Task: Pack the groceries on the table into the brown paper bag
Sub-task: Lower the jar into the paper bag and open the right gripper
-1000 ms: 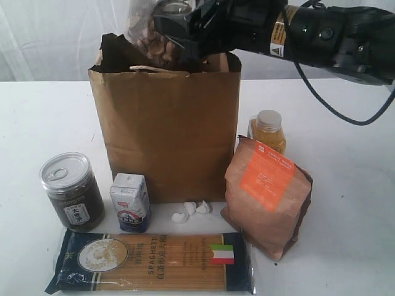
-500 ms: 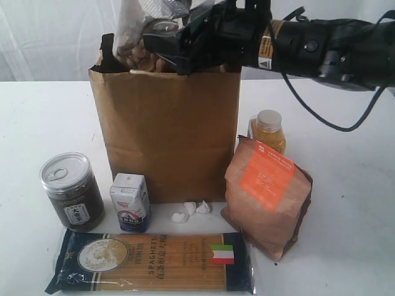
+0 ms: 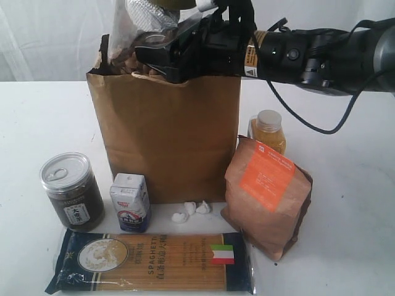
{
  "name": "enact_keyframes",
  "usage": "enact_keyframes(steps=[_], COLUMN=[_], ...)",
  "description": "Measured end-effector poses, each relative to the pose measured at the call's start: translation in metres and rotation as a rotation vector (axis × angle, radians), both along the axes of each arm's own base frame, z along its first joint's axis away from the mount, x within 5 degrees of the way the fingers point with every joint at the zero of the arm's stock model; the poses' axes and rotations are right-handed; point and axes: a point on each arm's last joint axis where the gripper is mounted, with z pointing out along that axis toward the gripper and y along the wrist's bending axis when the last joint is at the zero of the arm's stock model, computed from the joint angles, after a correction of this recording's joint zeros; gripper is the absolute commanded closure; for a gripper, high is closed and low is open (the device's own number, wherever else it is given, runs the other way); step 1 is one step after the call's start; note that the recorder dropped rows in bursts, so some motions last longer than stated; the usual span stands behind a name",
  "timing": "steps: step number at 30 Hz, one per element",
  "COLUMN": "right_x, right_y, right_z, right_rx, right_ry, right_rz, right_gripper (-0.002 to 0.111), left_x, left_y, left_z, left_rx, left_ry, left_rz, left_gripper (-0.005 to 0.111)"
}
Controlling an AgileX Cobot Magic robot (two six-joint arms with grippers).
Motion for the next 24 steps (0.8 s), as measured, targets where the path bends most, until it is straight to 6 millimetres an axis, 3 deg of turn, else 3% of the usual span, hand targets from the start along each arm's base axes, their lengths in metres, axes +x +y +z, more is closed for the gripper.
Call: enact_keyframes(steps=[10, 13, 16, 24], right_x=[0.000, 0.000, 0.000, -0.001], right_y=[0.000, 0.000, 0.000, -0.001], right_z=[0.005, 0.005, 0.005, 0.012], right_rx=[0.044, 0.053, 0.054, 0.082], right_ry=[0.005, 0.006, 0.006, 0.002], right_rz=[-0.003, -0.001, -0.002, -0.009], right_gripper=[0.043, 0.033, 0.008, 0.003], left_x=[0.000, 0.000, 0.000, 0.000], left_y=[0.000, 0.000, 0.000, 0.000], left_z=[0.000, 0.000, 0.000, 0.000], left_rx=[0.000, 0.000, 0.000, 0.000], left_ry=[0.000, 0.000, 0.000, 0.000], left_rz=[0.000, 0.000, 0.000, 0.000], left_gripper=[0.107, 0.107, 0.107, 0.107])
